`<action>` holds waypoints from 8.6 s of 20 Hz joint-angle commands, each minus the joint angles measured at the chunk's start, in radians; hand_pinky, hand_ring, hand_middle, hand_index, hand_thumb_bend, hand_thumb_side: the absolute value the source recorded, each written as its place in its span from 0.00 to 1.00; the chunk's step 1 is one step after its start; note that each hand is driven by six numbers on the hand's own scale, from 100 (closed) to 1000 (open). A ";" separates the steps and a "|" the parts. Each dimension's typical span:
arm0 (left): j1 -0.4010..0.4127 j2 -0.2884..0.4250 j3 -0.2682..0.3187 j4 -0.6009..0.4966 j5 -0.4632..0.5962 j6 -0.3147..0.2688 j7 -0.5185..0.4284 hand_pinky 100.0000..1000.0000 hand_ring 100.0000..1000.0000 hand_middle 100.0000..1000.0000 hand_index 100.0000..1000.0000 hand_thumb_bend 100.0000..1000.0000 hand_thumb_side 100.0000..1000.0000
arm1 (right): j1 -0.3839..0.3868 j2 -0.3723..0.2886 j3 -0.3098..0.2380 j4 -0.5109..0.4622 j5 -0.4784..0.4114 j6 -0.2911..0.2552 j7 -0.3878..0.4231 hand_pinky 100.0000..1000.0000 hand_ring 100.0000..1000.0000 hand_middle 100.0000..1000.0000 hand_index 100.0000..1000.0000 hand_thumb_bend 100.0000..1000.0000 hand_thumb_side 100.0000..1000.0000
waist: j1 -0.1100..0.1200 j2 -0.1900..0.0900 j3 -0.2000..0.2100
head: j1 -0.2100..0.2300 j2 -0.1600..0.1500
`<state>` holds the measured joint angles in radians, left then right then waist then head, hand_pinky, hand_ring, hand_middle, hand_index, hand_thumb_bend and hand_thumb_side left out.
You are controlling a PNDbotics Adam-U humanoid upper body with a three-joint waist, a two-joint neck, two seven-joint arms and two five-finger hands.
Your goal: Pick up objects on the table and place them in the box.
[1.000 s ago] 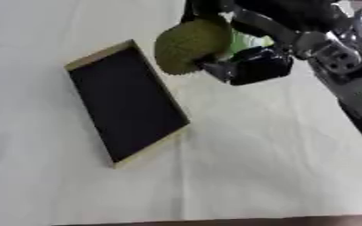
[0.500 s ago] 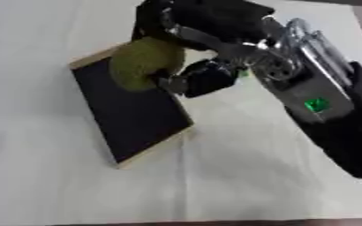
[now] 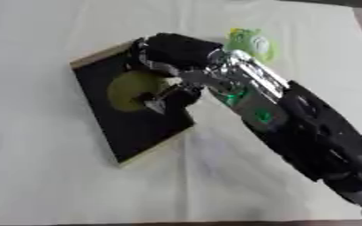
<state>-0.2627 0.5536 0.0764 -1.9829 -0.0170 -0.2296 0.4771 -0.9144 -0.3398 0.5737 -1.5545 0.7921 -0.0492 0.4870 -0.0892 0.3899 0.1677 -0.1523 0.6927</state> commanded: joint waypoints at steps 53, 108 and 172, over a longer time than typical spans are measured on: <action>-0.001 0.008 0.006 -0.017 0.004 -0.002 0.004 0.70 0.79 0.81 0.83 0.45 0.65 | 0.060 -0.307 -0.338 0.148 0.062 0.100 -0.089 0.91 0.86 0.85 0.88 0.36 0.20 | 0.031 -0.006 -0.024 | -0.008 -0.029; -0.030 0.003 -0.010 -0.017 0.025 -0.013 -0.022 0.70 0.79 0.81 0.83 0.45 0.65 | -0.135 -0.056 -0.216 -0.049 0.032 0.083 0.078 0.85 0.74 0.60 0.80 0.11 0.06 | 0.018 -0.017 0.004 | -0.028 -0.016; -0.033 -0.001 -0.014 -0.017 0.034 -0.012 -0.032 0.70 0.79 0.82 0.83 0.44 0.65 | -0.131 0.057 -0.296 -0.112 -0.187 0.126 0.052 0.92 0.83 0.72 0.89 0.00 0.48 | 0.018 -0.021 0.004 | 0.019 0.004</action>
<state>-0.2835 0.5278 0.0579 -1.9829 0.0132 -0.2397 0.4484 -1.0230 -0.2610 0.2898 -1.6528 0.6246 0.0783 0.5303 -0.0815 0.3917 0.1705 -0.1394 0.6890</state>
